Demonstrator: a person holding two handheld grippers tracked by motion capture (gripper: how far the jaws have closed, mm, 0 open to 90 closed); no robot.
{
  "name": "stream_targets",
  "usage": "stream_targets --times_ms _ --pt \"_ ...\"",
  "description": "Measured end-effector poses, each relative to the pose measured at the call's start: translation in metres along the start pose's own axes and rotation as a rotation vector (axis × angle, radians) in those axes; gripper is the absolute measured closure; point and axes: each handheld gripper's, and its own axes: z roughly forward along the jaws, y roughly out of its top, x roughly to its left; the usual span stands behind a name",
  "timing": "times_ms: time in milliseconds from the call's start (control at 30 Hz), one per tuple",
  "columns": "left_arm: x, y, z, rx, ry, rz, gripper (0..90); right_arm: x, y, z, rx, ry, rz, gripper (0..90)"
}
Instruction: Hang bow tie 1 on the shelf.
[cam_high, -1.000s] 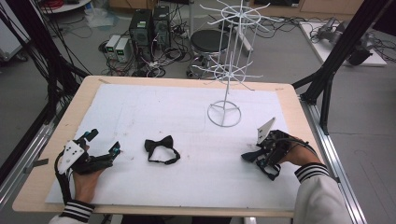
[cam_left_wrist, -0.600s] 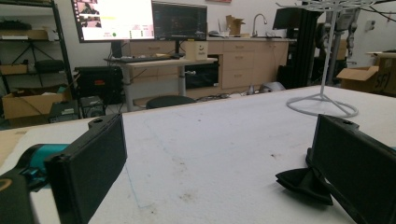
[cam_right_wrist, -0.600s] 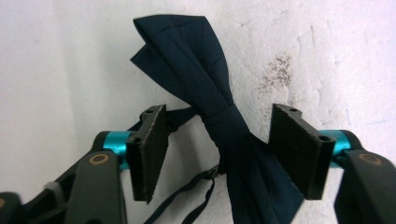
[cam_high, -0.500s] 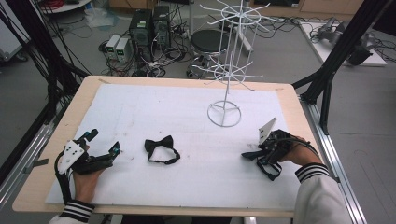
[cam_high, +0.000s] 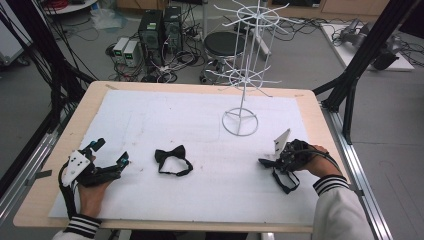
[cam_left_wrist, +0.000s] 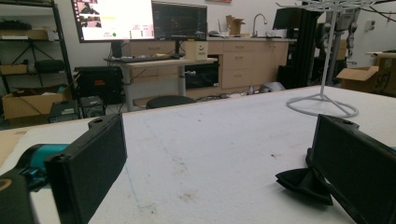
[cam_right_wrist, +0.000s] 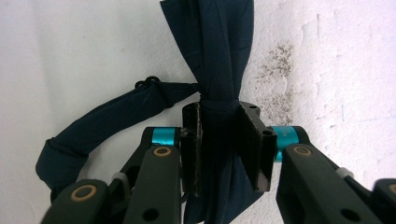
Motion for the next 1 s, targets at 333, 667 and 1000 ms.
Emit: stream_targets --times_ms 333,667,1000 --pt "0.0 0.0 0.0 0.001 0.0 0.0 4.2 0.0 0.0 -0.004 -0.037 -0.007 0.022 72.4" --pt "0.0 0.0 0.0 -0.003 0.001 -0.001 4.2 0.0 -0.001 -0.015 -0.169 -0.03 0.115 72.1" --pt "0.0 0.0 0.0 -0.006 0.002 -0.004 4.2 0.002 -0.003 -0.029 -0.299 -0.081 0.175 72.1"
